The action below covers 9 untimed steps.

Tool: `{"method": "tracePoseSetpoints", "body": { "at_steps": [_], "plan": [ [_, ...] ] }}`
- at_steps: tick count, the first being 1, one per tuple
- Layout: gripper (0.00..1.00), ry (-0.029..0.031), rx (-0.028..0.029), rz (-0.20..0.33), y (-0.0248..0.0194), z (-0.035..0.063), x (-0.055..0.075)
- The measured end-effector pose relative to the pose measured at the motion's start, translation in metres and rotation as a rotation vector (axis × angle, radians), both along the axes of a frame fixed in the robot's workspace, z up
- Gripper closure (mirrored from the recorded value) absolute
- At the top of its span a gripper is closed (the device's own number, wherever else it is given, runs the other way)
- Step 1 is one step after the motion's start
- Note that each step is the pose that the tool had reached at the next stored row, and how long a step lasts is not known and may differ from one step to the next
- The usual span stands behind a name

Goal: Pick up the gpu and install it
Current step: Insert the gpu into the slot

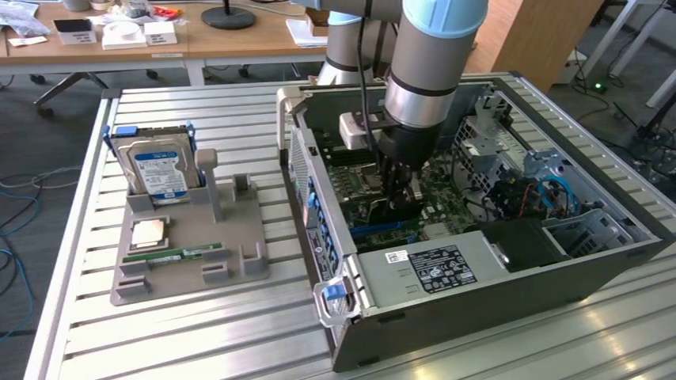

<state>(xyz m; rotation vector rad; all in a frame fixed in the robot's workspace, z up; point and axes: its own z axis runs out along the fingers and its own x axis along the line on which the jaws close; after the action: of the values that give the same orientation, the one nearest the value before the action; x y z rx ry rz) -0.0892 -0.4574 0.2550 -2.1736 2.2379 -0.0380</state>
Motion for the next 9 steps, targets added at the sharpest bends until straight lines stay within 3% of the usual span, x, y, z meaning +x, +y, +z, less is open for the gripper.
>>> {"method": "tracePoseSetpoints", "body": {
  "at_steps": [9],
  "plan": [
    [0.74, -0.0001, 0.0002, 0.000, 0.0003, -0.0011, 0.0000]
  ]
}}
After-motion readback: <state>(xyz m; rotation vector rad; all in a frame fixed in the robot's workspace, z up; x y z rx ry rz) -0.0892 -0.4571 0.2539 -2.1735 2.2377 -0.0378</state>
